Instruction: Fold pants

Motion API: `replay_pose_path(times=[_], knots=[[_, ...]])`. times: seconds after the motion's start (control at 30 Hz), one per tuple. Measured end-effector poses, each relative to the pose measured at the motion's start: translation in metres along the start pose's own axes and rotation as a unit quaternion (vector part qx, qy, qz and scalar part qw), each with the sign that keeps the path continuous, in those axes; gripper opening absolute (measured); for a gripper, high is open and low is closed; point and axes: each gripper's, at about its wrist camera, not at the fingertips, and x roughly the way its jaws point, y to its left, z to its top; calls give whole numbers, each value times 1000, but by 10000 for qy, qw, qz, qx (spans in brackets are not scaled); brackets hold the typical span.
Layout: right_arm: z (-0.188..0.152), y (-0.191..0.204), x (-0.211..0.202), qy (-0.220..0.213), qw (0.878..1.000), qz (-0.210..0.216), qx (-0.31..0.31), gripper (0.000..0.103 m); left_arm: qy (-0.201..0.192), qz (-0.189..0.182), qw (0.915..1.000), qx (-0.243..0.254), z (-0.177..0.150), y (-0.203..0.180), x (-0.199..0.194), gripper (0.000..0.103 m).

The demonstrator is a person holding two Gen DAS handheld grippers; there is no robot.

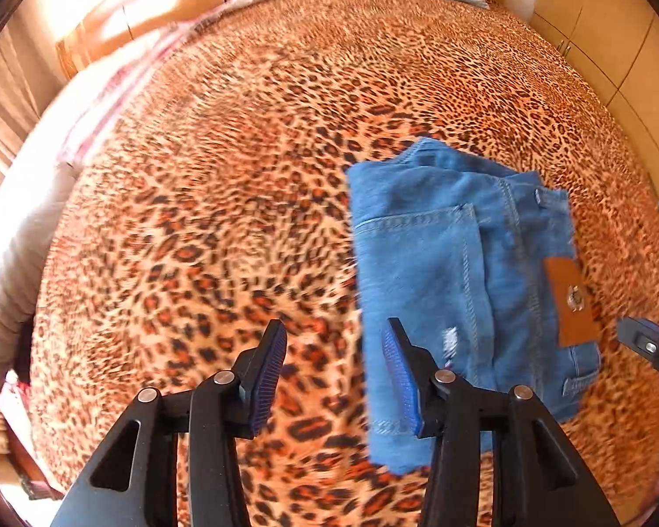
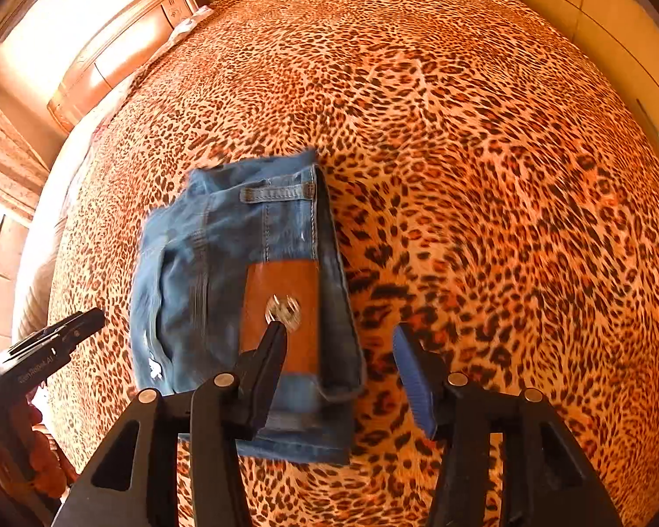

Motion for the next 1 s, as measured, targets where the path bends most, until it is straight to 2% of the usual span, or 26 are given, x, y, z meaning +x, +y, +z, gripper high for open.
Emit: replay_pose_path(times=[0.03, 0.07, 0.13, 0.2, 0.27, 0.33, 0.47, 0.67, 1.0], knots=[[-10, 0, -4, 5, 10000, 4, 24, 80, -116, 114, 9999, 11, -9, -6, -3, 54], [-19, -2, -12, -4, 10000, -92, 27, 90, -246, 212, 9995, 8, -20, -9, -6, 56], [-34, 5, -18, -108, 9996, -268, -37, 91, -439, 274, 9987, -28, -49, 4, -30, 59], [-55, 4, -28, -214, 9989, -392, -145, 91, -477, 241, 9984, -167, -73, 3, -46, 75], [-63, 9, -40, -464, 9972, -513, -298, 91, -449, 216, 9984, -279, -89, -2, -45, 80], [-69, 18, -49, -710, 9942, -700, -408, 91, -374, 113, 9989, -253, -100, -6, -46, 80], [-83, 23, -63, -1011, 9888, -968, -526, 101, -225, -5, 9997, -112, -114, 4, -61, 79], [-97, 28, -74, -1088, 9823, -1391, -627, 102, -517, 53, 9986, -35, -120, 5, -80, 79], [-123, -5, -87, -989, 9896, -1001, -292, 102, -856, 13, 9961, -220, -142, 3, -118, 78]])
